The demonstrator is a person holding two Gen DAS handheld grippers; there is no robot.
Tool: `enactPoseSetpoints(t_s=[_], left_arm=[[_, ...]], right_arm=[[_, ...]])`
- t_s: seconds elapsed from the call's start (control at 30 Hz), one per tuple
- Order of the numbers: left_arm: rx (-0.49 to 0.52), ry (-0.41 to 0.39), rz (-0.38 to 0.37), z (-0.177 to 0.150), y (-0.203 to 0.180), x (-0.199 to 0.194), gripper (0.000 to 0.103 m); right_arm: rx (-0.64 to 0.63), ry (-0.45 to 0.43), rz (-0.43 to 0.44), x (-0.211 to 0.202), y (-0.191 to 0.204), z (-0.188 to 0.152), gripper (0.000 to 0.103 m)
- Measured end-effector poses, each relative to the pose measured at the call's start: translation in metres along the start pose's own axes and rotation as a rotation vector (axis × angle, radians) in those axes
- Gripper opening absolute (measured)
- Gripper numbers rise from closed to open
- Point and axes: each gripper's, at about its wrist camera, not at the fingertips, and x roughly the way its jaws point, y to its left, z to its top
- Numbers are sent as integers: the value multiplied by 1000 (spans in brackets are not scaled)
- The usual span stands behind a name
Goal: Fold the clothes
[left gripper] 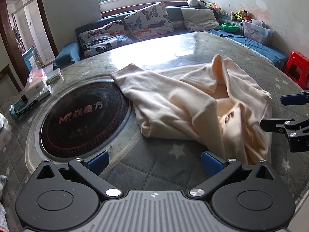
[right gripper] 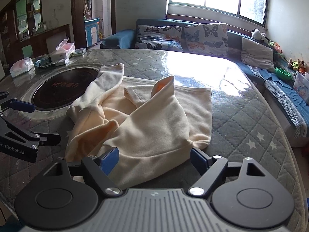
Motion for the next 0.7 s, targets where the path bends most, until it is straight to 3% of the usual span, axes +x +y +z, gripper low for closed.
enactPoseSetpoints(t_s=[0.33, 0.57, 0.7], left_arm=[[-70, -66, -17, 48, 17, 14, 101], [-14, -78, -38, 79, 0, 40, 93], [-10, -42, -64, 94, -8, 62, 89]], right_arm=[[22, -32, -15, 20, -15, 34, 74], [18, -41, -19, 47, -26, 65, 67], [24, -30, -15, 70, -32, 79, 61]])
